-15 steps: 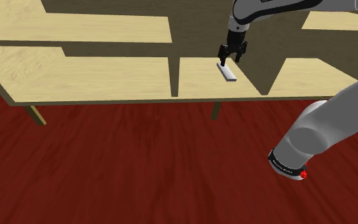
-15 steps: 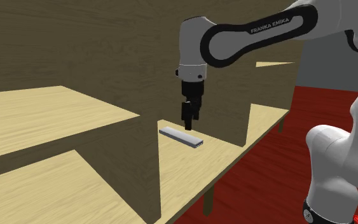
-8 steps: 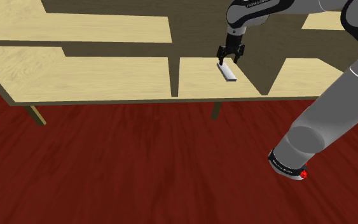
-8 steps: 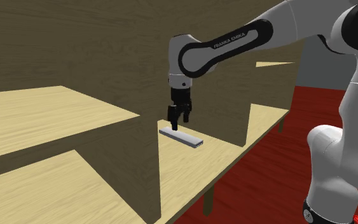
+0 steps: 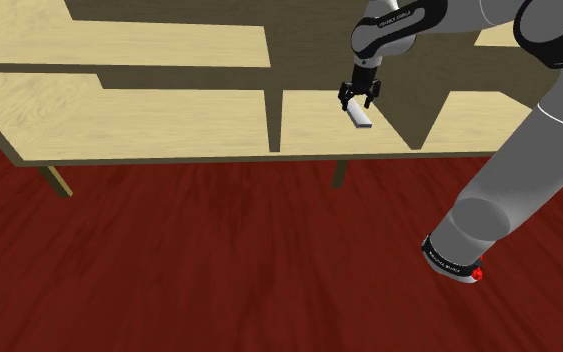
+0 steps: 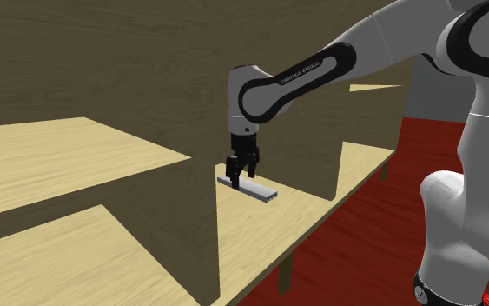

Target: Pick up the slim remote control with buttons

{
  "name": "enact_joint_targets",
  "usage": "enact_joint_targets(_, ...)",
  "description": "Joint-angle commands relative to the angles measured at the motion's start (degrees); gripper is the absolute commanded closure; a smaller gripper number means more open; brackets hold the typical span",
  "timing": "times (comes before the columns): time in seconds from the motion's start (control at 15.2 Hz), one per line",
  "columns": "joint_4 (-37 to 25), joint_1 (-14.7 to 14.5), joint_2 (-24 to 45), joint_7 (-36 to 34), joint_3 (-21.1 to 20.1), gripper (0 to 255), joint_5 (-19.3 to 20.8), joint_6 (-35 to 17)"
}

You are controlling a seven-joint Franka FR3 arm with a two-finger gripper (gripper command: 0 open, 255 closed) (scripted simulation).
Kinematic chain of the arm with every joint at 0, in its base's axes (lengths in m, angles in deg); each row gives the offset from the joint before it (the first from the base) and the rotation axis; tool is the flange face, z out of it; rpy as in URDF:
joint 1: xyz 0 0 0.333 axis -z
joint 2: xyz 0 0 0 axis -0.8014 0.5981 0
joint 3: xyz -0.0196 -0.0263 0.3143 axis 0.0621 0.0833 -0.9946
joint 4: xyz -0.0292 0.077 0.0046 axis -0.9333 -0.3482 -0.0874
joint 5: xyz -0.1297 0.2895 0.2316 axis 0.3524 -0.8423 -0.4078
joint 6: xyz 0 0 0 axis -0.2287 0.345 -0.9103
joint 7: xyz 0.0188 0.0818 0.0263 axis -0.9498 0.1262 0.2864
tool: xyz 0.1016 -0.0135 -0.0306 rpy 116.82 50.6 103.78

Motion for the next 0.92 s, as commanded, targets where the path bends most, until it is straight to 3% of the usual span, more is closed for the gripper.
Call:
enact_joint_targets(0.0, 0.9, 0.0, 0.1, 0.1, 0.0, 0, 0.0, -1.1)
enact_joint_targets(0.07, 0.9, 0.0, 0.2, 0.1, 0.0, 0, 0.0, -1.1)
enact_joint_targets(0.13, 0.9, 0.0, 0.2, 0.0, 0.0, 255, 0.0, -1.0)
enact_joint_targets(0.86, -0.1, 0.0, -0.4, -0.1, 0.0, 255, 0.1, 0.5)
